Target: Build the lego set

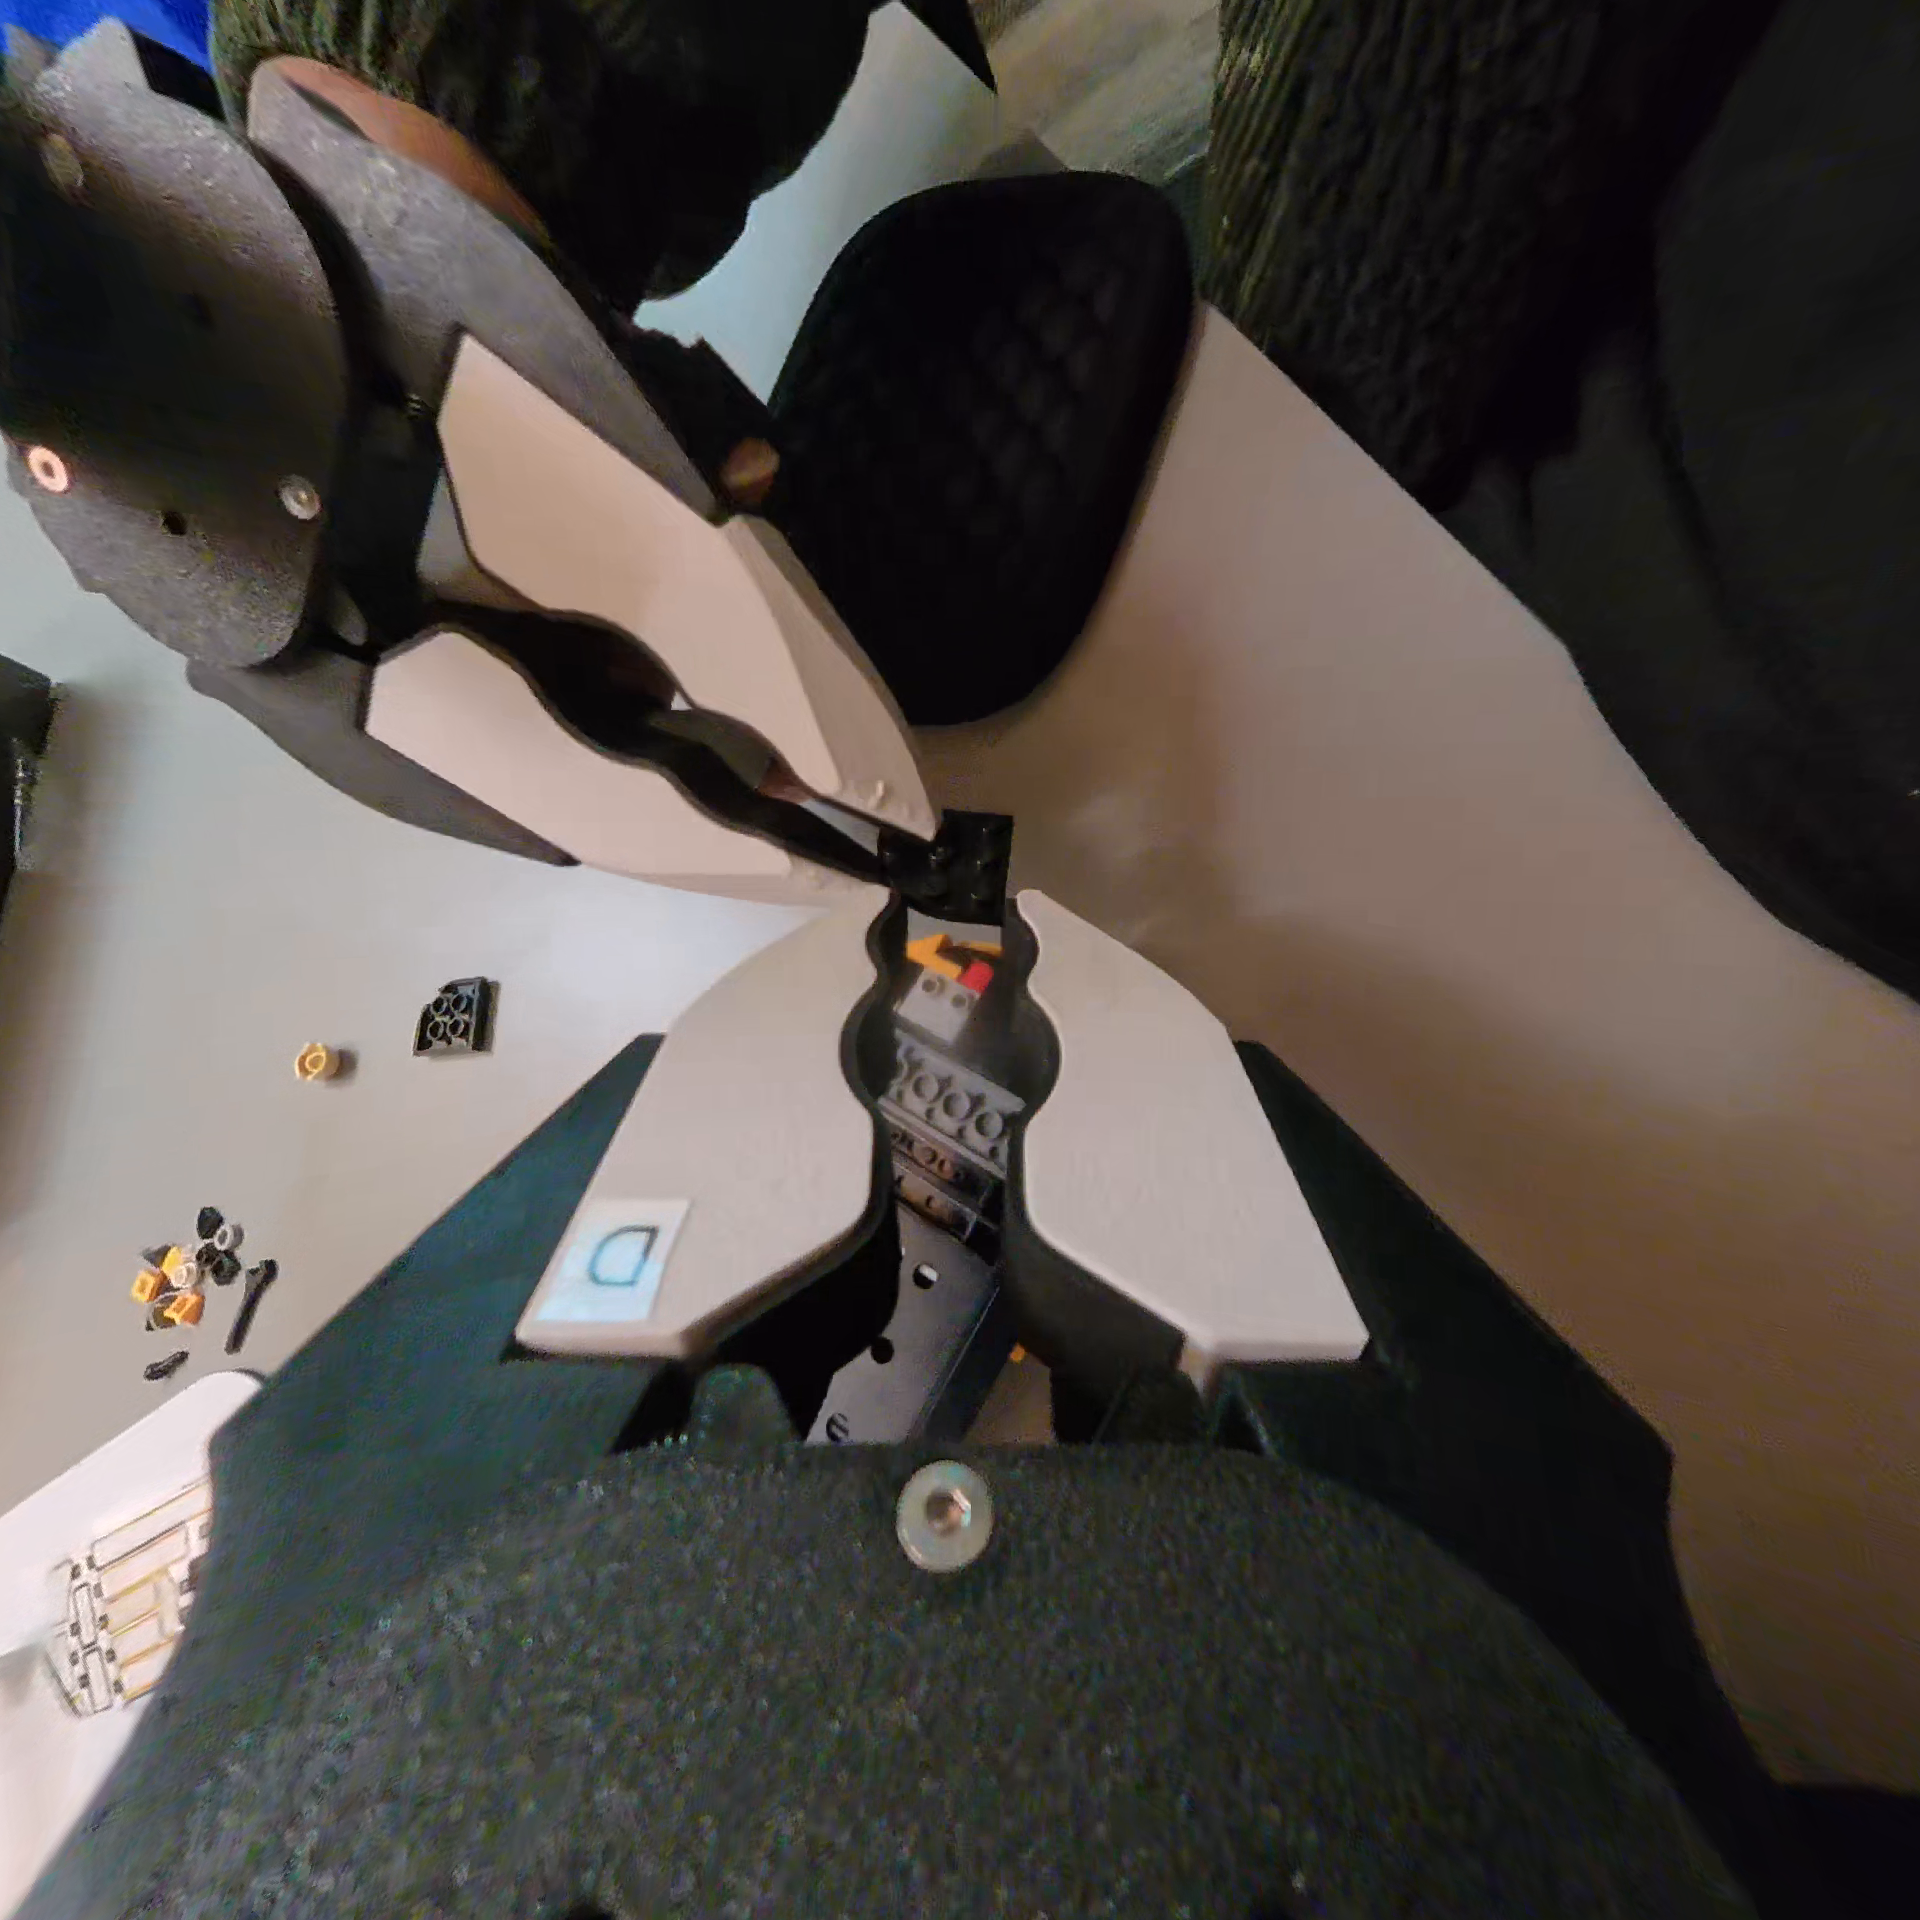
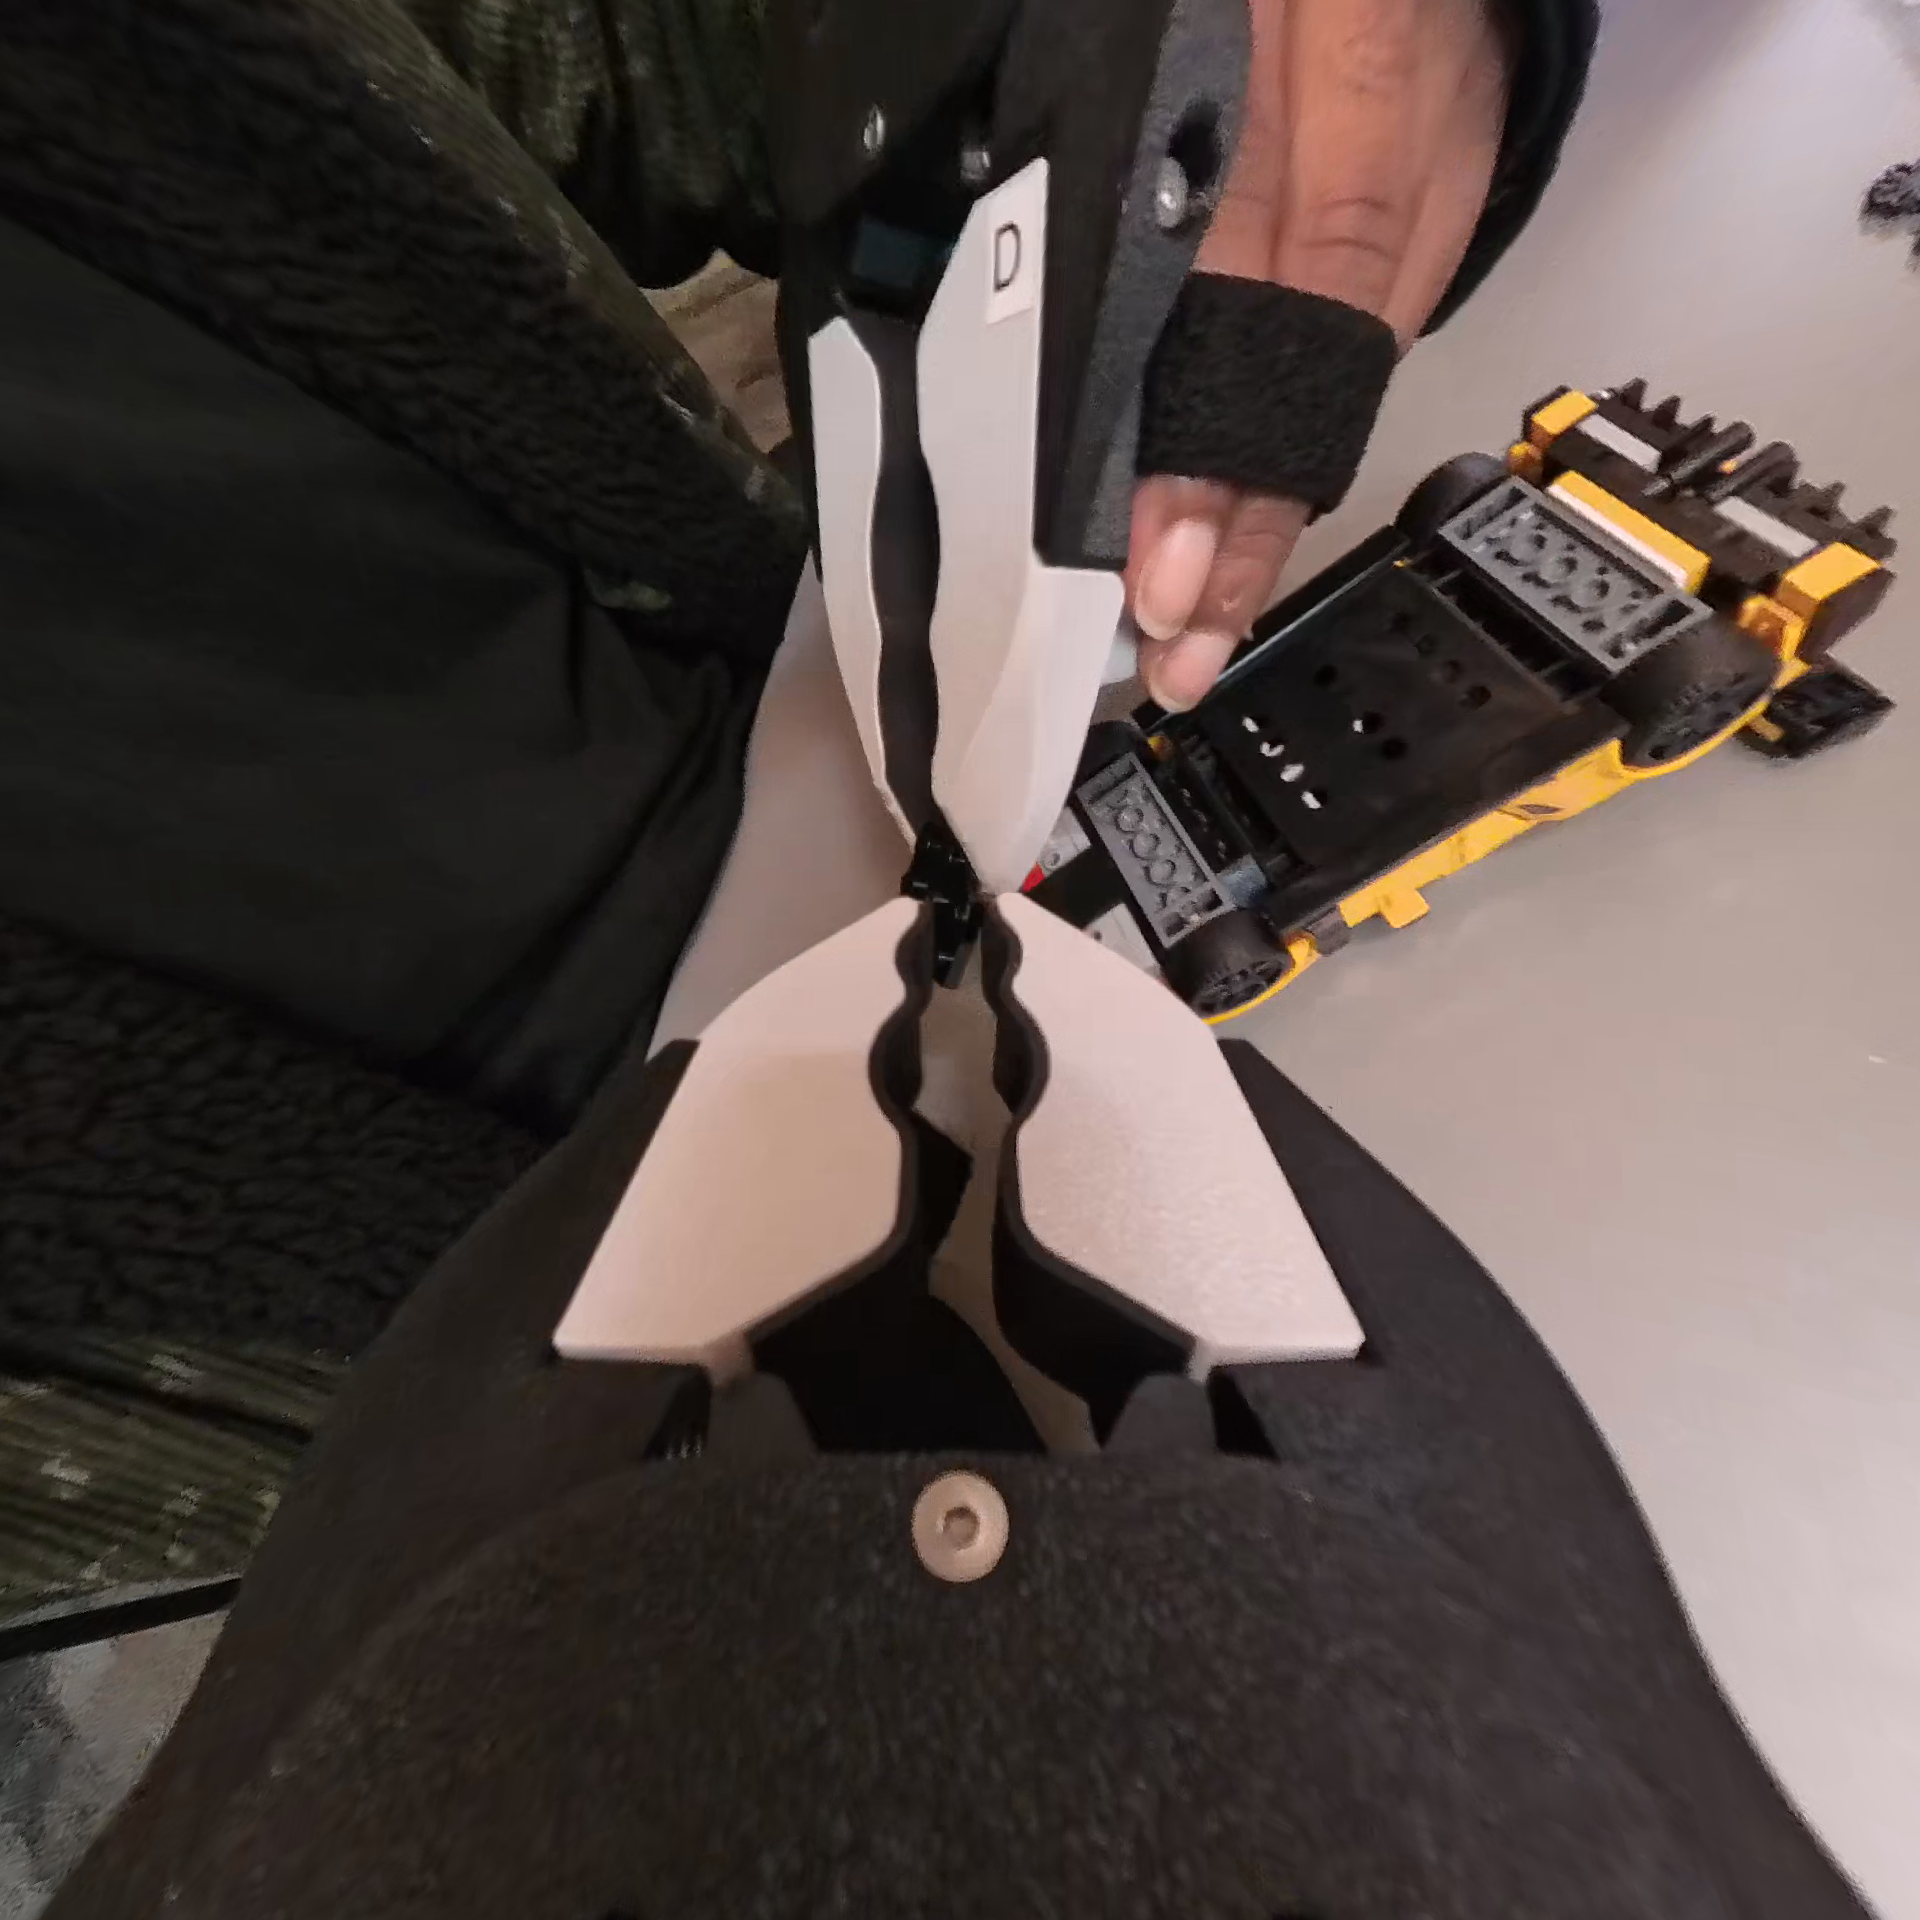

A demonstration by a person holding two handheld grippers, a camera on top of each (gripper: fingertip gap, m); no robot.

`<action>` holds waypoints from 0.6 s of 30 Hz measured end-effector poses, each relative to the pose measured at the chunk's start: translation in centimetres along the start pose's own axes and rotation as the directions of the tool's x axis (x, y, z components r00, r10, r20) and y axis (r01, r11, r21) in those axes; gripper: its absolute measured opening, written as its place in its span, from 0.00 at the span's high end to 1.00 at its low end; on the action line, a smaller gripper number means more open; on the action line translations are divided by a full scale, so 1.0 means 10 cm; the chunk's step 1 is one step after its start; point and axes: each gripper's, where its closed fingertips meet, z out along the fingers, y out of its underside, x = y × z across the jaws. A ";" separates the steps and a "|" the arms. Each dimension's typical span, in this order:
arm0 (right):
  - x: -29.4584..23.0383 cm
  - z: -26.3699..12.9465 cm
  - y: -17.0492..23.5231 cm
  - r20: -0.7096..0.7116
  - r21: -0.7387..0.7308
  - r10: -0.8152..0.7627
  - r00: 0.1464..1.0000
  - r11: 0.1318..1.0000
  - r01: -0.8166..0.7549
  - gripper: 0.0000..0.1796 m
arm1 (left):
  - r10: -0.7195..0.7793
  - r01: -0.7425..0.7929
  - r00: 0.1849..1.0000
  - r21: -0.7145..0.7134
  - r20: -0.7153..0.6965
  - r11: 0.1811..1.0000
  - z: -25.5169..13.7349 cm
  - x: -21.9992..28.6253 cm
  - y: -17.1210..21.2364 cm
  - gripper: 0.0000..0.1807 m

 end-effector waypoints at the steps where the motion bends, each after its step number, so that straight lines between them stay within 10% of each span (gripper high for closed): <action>1: 0.02 0.00 -0.01 -0.007 0.011 0.008 1.000 1.000 -0.008 0.96 | -0.004 0.004 1.000 0.000 0.000 1.000 0.00 -0.01 0.02 0.91; 9: 0.18 -0.11 -0.09 -0.083 0.264 0.295 0.952 0.928 -0.265 0.97 | -0.268 0.258 0.940 0.072 0.212 0.963 -0.10 -0.18 0.23 0.84; 18: 0.16 -0.35 -0.49 -0.004 0.710 0.547 0.837 0.592 -0.382 0.97 | -0.328 0.282 0.730 0.173 0.600 0.944 -0.38 -0.41 -0.01 0.85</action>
